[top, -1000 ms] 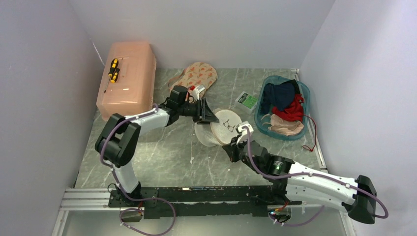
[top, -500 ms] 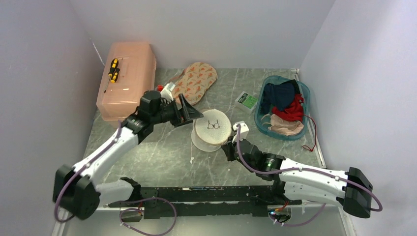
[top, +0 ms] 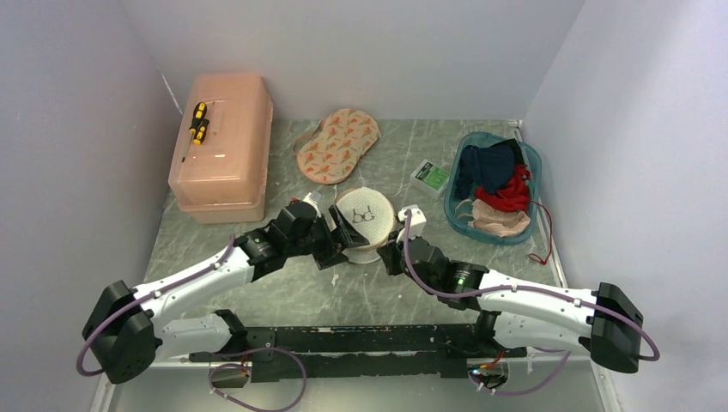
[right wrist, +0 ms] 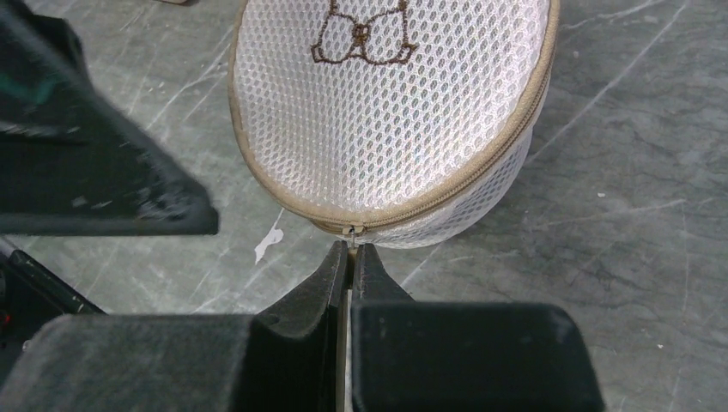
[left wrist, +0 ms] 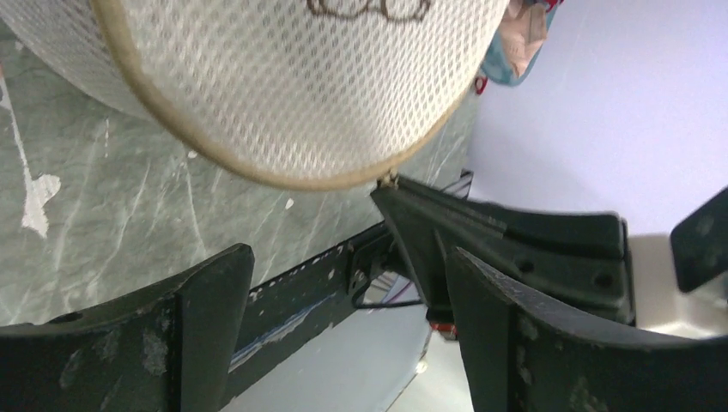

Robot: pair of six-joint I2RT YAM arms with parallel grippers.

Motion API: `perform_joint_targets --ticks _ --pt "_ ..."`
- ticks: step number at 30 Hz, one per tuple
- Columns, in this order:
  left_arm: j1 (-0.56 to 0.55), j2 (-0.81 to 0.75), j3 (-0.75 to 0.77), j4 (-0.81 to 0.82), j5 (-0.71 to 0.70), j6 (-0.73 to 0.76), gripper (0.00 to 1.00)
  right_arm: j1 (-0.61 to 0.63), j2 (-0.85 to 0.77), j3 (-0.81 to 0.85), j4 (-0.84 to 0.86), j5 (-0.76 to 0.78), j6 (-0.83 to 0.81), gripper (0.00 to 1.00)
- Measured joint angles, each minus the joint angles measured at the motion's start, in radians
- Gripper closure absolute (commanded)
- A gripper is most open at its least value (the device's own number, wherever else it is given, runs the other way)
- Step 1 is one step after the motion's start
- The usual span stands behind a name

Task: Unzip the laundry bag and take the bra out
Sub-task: Unzip the laundry bag at the center of the board.

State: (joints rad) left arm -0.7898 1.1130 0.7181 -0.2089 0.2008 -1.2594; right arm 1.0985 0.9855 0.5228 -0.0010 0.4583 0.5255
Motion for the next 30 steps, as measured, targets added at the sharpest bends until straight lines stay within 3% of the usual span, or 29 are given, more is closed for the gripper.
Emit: perform_joint_targets --ticks 8,15,25,30 --pt "-0.027 0.097 -0.003 0.133 -0.084 -0.113 0.20 0.000 -0.001 0.000 0.006 -0.038 -0.010 1.00" --pt "-0.032 0.179 -0.007 0.208 -0.093 -0.177 0.18 0.000 -0.021 0.000 0.013 -0.062 -0.018 1.00" --pt "-0.049 0.177 -0.040 0.244 -0.101 -0.256 0.15 0.000 -0.030 -0.009 0.051 -0.072 -0.018 1.00" --pt "-0.071 0.125 -0.117 0.287 -0.143 -0.337 0.22 0.000 -0.055 -0.050 0.097 -0.071 -0.018 1.00"
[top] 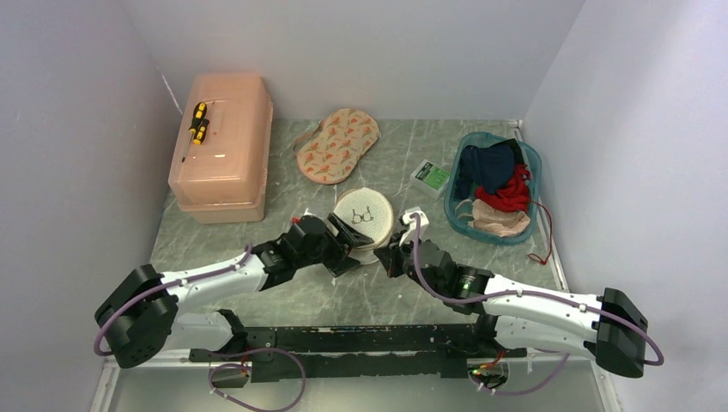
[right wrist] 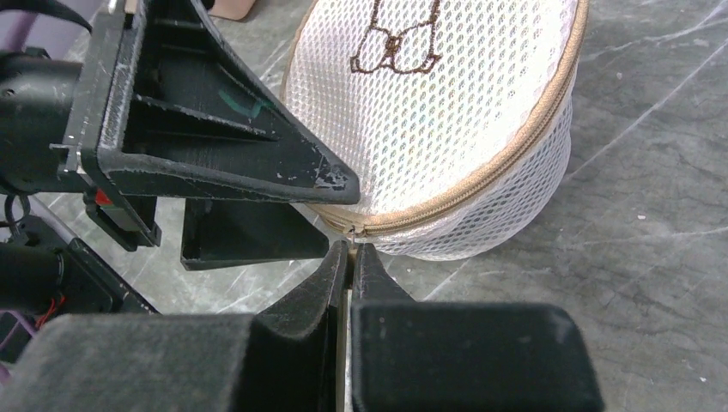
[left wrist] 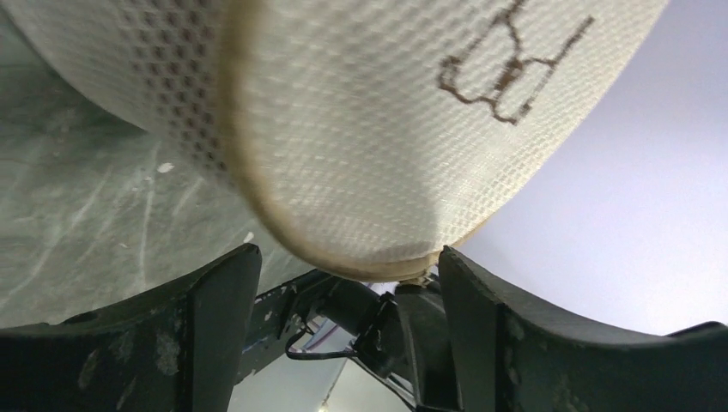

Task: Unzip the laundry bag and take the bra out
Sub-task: Unzip the laundry bag at the center of the board.

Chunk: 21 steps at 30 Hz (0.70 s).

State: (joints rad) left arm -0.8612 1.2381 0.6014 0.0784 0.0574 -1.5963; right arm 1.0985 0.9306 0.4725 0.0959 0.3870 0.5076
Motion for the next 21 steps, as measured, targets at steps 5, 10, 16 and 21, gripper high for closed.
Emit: perform_joint_targets --ticks 5,10,16,21 --pt "0.000 -0.010 -0.072 0.070 -0.038 -0.076 0.32 0.000 -0.005 -0.029 0.037 -0.002 0.001 1.00" --pt "-0.001 -0.006 -0.087 0.156 -0.072 -0.116 0.46 0.000 -0.010 -0.035 0.053 -0.004 0.000 1.00" --pt "-0.001 0.046 -0.089 0.257 -0.088 -0.130 0.58 0.000 -0.024 -0.036 0.060 -0.004 0.000 1.00" --pt "-0.001 0.088 -0.090 0.304 -0.089 -0.135 0.76 0.000 -0.029 -0.036 0.062 -0.004 0.000 1.00"
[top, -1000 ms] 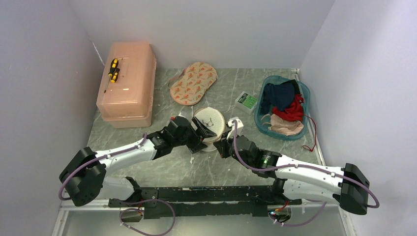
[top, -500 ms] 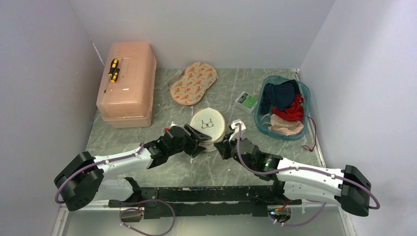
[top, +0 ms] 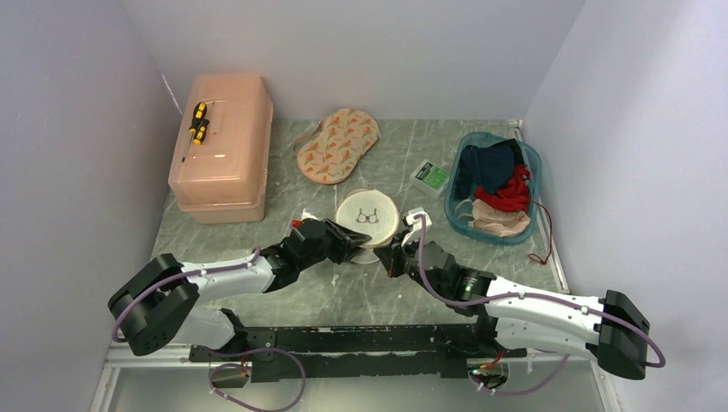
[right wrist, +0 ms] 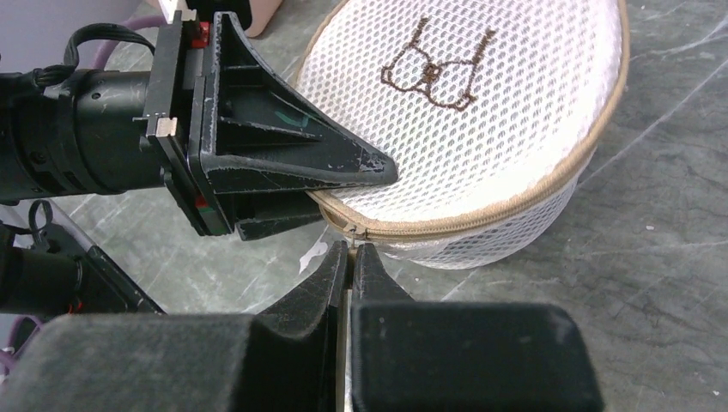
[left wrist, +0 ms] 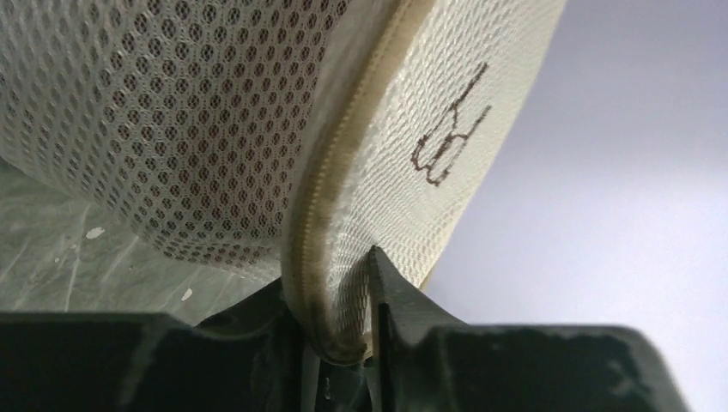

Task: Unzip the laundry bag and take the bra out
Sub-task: Unzip the laundry bag at the center of the board.

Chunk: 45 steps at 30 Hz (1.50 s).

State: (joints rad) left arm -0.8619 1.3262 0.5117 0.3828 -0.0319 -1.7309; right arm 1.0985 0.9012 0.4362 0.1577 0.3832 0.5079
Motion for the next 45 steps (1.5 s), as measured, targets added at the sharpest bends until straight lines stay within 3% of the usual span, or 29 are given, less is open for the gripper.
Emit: perform_joint_targets --ticks 6,13,18,24,33,37,41,44,45 --pt "0.001 -0.031 0.000 -0.014 -0.016 0.029 0.97 0.000 -0.003 -0.002 -0.024 0.010 0.001 1.00" --pt "0.022 -0.101 0.000 -0.071 -0.008 0.088 0.97 -0.007 -0.058 -0.028 -0.101 0.061 0.019 1.00" --pt "0.045 -0.100 0.003 -0.079 0.047 0.139 0.97 -0.081 -0.092 -0.031 -0.158 0.068 0.041 1.00" --pt "0.105 -0.008 0.072 -0.065 0.229 0.257 0.97 -0.177 -0.142 -0.036 -0.188 0.037 0.025 1.00" --pt "0.264 0.180 0.409 -0.128 0.668 0.573 0.97 -0.026 -0.282 0.025 -0.286 0.109 -0.103 1.00" --pt "0.269 0.241 0.530 -0.132 0.809 0.676 0.92 0.004 -0.301 0.047 -0.295 0.123 -0.105 1.00" --pt "0.276 0.326 0.538 -0.113 0.869 0.728 0.82 0.018 -0.276 0.020 -0.279 0.124 -0.072 1.00" --pt "0.291 0.391 0.473 -0.075 0.866 0.735 0.61 0.022 -0.236 -0.026 -0.250 0.112 -0.038 1.00" --pt "0.297 0.403 0.443 -0.061 0.863 0.732 0.47 0.025 -0.204 -0.042 -0.237 0.105 -0.024 1.00"
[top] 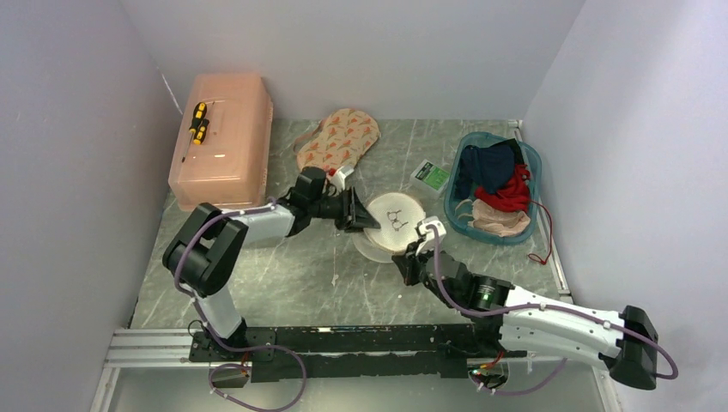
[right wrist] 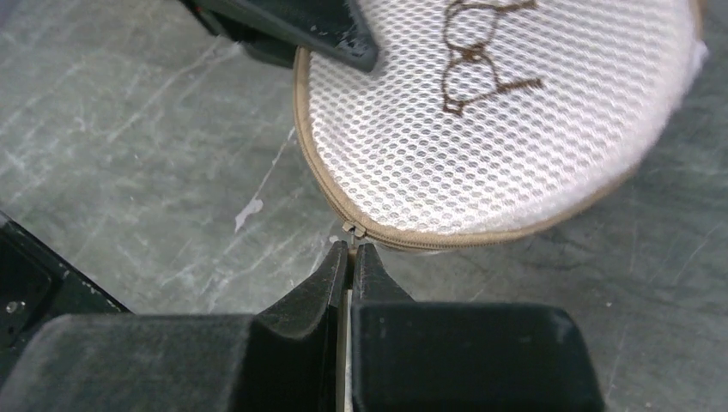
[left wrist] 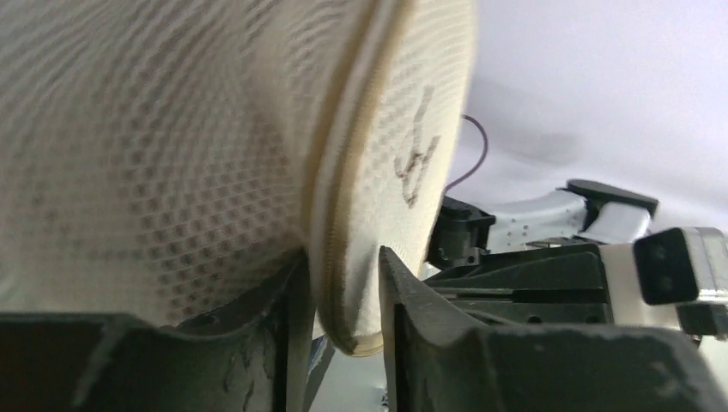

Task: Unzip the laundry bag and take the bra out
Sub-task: Unzip the laundry bag at the center of the board.

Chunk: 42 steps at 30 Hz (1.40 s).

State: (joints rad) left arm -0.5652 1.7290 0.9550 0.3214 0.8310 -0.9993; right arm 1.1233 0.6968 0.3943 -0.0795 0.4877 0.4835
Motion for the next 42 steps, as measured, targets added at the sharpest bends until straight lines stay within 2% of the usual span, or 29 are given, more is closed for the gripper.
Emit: perform_joint_targets --ticks 1,3,5,6,7,14,17,19,23,31,36,42 --pt "0.010 0.006 -0.047 0.025 -0.004 -0.013 0.38 0.002 0.012 -0.004 0.005 -0.002 0.007 1.00" --pt "0.026 0.000 -0.115 0.042 -0.009 -0.029 0.25 0.005 0.046 -0.008 0.020 -0.009 0.019 1.00" --pt "0.040 -0.027 -0.144 0.011 -0.024 -0.035 0.16 0.005 0.070 -0.008 0.039 -0.012 0.026 1.00" --pt "0.046 -0.060 -0.149 -0.024 -0.040 -0.028 0.07 0.005 0.082 -0.006 0.043 -0.011 0.029 1.00" --pt "0.050 -0.110 -0.149 -0.072 -0.062 -0.018 0.06 0.005 0.095 0.000 0.043 -0.008 0.034 1.00" --pt "0.049 -0.550 -0.156 -0.293 -0.246 -0.018 0.05 0.005 0.168 0.072 0.040 0.018 0.075 1.00" --pt "0.020 -0.650 -0.207 -0.327 -0.324 -0.082 0.05 0.005 0.197 0.098 0.040 0.029 0.091 1.00" --pt "-0.041 -0.688 -0.265 -0.350 -0.392 -0.148 0.06 0.005 0.220 0.110 0.042 0.033 0.103 1.00" --pt "-0.185 -0.674 -0.348 -0.382 -0.521 -0.282 0.06 0.005 0.250 0.117 0.043 0.035 0.113 1.00" --pt "-0.278 -0.549 -0.336 -0.331 -0.665 -0.458 0.06 0.005 0.271 0.130 0.043 0.035 0.115 1.00" --pt "-0.287 -0.487 -0.331 -0.270 -0.721 -0.538 0.14 0.005 0.259 0.130 0.045 0.030 0.110 1.00" --pt "-0.287 -0.418 -0.312 -0.229 -0.772 -0.593 0.31 0.005 0.239 0.130 0.068 0.009 0.090 1.00"
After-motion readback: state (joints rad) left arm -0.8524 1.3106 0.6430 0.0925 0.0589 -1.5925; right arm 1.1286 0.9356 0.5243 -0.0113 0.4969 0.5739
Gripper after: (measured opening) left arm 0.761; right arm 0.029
